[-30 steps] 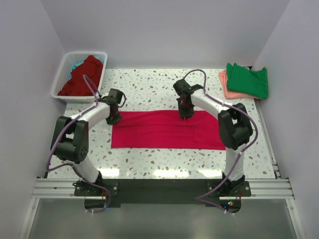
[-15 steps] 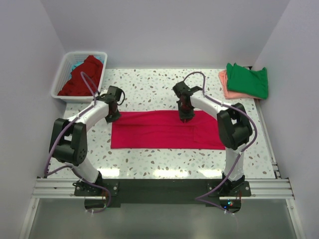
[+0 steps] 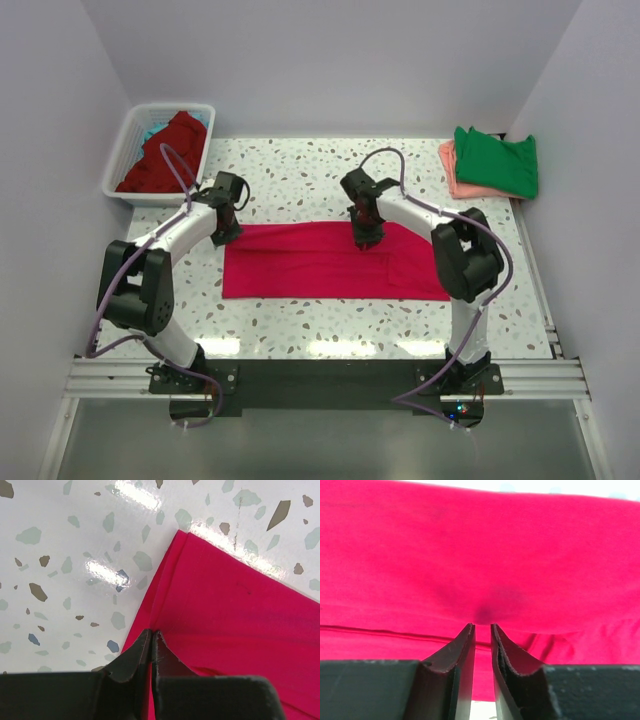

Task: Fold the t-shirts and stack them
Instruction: Fold the tshirt

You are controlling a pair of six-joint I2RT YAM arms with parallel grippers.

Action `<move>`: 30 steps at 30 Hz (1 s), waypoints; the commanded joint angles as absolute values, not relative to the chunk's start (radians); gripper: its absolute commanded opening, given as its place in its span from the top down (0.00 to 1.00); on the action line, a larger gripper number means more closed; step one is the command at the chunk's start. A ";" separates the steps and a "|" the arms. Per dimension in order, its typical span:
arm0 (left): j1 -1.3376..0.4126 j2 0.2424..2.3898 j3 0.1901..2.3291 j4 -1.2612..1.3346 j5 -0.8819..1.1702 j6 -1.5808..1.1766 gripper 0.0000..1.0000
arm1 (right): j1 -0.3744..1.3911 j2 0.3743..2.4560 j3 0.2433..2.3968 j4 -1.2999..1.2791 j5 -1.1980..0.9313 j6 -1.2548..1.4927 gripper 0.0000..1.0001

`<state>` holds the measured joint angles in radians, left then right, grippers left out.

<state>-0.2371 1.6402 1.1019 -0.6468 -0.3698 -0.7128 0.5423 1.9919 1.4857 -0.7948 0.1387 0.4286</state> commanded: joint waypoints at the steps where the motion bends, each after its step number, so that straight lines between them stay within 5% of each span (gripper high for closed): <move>1: -0.239 1.618 1.124 -0.649 -0.368 -0.693 0.98 | 0.560 2.003 1.490 -0.738 0.129 0.391 0.75; 14: -0.239 1.612 1.114 -0.647 -0.368 -0.690 0.98 | 0.561 2.082 1.488 -0.713 0.167 0.376 0.74; 20: -0.239 1.617 1.112 -0.653 -0.377 -0.693 0.98 | 0.561 2.079 1.491 -0.733 0.181 0.377 1.00; 30: -0.239 1.608 1.112 -0.663 -0.408 -0.709 0.98 | 0.561 2.026 1.486 -0.770 0.202 0.377 0.95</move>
